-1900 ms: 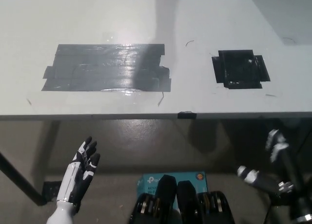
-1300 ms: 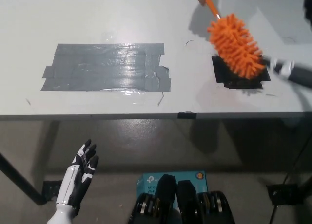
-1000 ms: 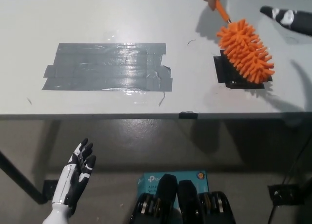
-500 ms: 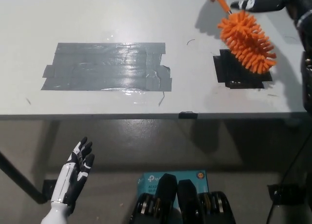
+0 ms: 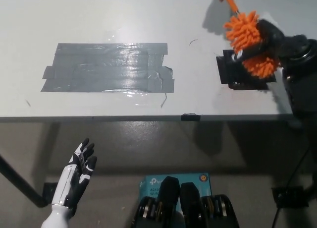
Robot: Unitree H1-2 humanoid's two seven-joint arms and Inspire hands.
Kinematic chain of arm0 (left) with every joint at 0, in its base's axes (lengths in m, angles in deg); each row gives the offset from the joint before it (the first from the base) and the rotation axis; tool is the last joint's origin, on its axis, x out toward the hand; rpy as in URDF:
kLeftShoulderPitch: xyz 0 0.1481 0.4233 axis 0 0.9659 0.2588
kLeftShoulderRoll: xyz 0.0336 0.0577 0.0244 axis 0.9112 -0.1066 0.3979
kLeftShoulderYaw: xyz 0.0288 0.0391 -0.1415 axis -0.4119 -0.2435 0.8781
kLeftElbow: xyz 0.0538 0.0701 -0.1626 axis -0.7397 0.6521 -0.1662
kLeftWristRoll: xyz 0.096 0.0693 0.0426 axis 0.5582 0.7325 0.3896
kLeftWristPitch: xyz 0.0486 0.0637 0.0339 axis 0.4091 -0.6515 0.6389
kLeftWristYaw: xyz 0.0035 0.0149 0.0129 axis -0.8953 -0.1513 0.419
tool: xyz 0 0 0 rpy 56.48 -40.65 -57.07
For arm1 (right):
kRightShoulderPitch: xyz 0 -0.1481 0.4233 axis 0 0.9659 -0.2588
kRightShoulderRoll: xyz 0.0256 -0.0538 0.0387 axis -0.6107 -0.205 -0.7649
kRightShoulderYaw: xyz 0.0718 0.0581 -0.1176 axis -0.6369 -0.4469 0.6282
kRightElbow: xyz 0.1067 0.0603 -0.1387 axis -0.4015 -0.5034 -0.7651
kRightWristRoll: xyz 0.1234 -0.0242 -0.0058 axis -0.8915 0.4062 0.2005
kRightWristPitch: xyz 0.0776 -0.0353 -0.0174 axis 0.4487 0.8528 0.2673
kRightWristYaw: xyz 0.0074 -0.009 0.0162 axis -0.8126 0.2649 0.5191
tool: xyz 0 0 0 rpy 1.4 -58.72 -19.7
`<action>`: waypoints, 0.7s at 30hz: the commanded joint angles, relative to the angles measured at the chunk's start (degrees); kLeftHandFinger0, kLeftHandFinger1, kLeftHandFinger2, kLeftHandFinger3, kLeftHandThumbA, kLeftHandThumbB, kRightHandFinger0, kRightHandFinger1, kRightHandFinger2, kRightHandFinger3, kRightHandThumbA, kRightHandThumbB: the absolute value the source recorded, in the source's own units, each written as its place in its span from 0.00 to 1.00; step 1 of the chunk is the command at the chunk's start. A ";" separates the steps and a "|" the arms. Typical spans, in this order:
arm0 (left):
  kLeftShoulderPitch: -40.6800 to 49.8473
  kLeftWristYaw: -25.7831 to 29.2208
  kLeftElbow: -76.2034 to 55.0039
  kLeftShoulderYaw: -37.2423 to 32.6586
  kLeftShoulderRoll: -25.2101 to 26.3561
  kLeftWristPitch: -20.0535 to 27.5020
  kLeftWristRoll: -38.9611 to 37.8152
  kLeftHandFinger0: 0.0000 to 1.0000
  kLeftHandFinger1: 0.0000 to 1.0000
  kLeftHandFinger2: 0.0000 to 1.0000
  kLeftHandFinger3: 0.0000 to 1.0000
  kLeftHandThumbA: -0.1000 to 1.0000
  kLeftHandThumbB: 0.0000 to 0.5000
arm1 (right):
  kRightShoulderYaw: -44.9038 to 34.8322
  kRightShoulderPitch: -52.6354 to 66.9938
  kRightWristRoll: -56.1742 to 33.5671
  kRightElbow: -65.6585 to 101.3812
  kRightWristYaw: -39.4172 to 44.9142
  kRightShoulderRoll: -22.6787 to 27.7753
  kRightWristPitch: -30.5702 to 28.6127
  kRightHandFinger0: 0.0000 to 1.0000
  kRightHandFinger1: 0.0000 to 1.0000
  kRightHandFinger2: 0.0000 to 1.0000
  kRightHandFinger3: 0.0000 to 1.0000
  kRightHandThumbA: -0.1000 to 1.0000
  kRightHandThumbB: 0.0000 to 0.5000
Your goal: A person hands an oraange duster to the robot and the robot grabs it with its right hand and places it on the black marked spot infron tof it on the desk
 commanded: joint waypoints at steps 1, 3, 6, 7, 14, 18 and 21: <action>-1.04 -0.87 -1.94 0.13 0.91 1.23 -0.95 0.99 1.00 1.00 1.00 0.84 0.35 | 2.96 -4.03 -0.34 -3.64 -0.34 2.80 -1.98 1.00 1.00 1.00 1.00 1.00 0.69; -0.97 -0.99 -1.89 0.06 0.92 1.41 -1.14 0.97 1.00 1.00 1.00 0.83 0.36 | 3.38 -3.93 -1.06 -4.46 -0.23 2.73 -2.04 1.00 1.00 1.00 1.00 1.00 0.72; -1.31 -1.02 -1.29 0.22 1.02 2.19 -1.26 0.95 1.00 1.00 1.00 0.83 0.35 | 5.47 -5.32 0.04 -8.53 -1.71 1.71 -0.27 1.00 1.00 1.00 1.00 0.84 0.82; -1.37 -1.07 -1.34 0.26 1.04 2.20 -1.33 0.95 1.00 1.00 1.00 0.83 0.35 | 5.83 -5.69 0.89 -9.59 -2.95 1.47 -0.13 1.00 1.00 1.00 1.00 0.70 0.80; -2.16 -1.53 -2.07 0.45 1.49 1.63 -1.94 0.94 1.00 1.00 1.00 0.84 0.35 | 10.92 -6.07 5.28 -14.59 -13.30 1.48 -2.65 0.00 0.17 0.29 1.00 0.00 0.41; -2.29 -1.61 -2.19 0.54 1.61 1.41 -2.41 0.94 1.00 1.00 1.00 0.84 0.34 | 10.01 -5.41 3.95 -14.33 -18.97 1.53 -6.80 0.00 0.17 0.30 0.91 0.00 0.34; -2.34 -1.57 -2.10 0.50 1.73 1.64 -2.35 0.92 1.00 1.00 1.00 0.85 0.32 | 8.32 -4.29 2.79 -10.79 -22.07 1.65 -8.73 0.00 0.29 0.38 0.41 0.00 0.37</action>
